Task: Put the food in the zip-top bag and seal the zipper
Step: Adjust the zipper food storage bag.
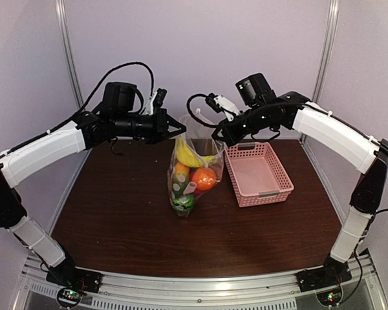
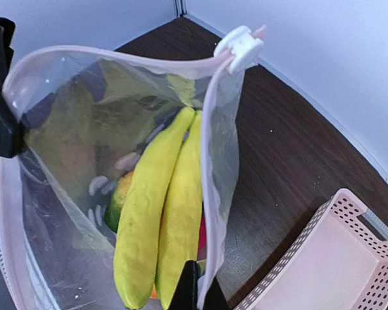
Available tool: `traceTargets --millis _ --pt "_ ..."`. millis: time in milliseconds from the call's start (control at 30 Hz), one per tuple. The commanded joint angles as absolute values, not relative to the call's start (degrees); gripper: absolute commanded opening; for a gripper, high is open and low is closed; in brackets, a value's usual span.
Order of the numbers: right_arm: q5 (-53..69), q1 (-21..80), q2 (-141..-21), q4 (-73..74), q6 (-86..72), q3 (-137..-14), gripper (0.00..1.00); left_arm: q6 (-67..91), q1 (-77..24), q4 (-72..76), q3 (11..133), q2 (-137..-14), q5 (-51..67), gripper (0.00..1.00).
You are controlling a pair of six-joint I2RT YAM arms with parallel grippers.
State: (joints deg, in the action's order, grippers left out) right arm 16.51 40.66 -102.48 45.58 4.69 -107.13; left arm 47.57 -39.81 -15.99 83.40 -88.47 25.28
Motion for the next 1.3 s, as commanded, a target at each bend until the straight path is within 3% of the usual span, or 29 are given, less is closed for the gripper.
traceTargets --millis 0,67,267,467,633,733,967,1267 --pt "22.2 39.7 -98.7 40.6 1.3 -104.9 0.00 40.8 -40.3 -18.5 83.9 -91.2 24.7 0.00" --pt "30.2 39.6 -98.7 40.0 -0.7 -105.6 0.00 40.7 -40.6 -17.4 84.0 -93.0 28.9 0.00" --pt "36.0 39.9 -99.1 39.8 -2.1 -103.3 0.04 38.2 -41.1 -13.5 84.4 -90.6 29.3 0.00" --pt "48.2 39.8 -97.2 36.2 -5.5 -104.5 0.26 34.0 -41.0 -17.7 92.2 -94.1 35.7 0.00" --pt "52.6 37.9 -95.5 37.6 -2.9 -107.9 0.54 30.2 -40.4 -20.6 98.7 -95.4 42.5 0.00" --pt "54.7 33.4 -94.6 38.7 0.7 -107.0 0.62 25.8 -39.7 -25.4 101.4 -96.2 46.0 0.00" --pt "68.2 19.2 -95.3 38.0 6.5 -98.2 0.65 20.6 -39.0 -30.9 96.3 -98.2 53.6 0.00" --pt "58.4 15.2 -97.7 47.3 36.8 -92.0 0.68 19.8 -39.9 -31.1 95.3 -97.9 59.0 0.00"
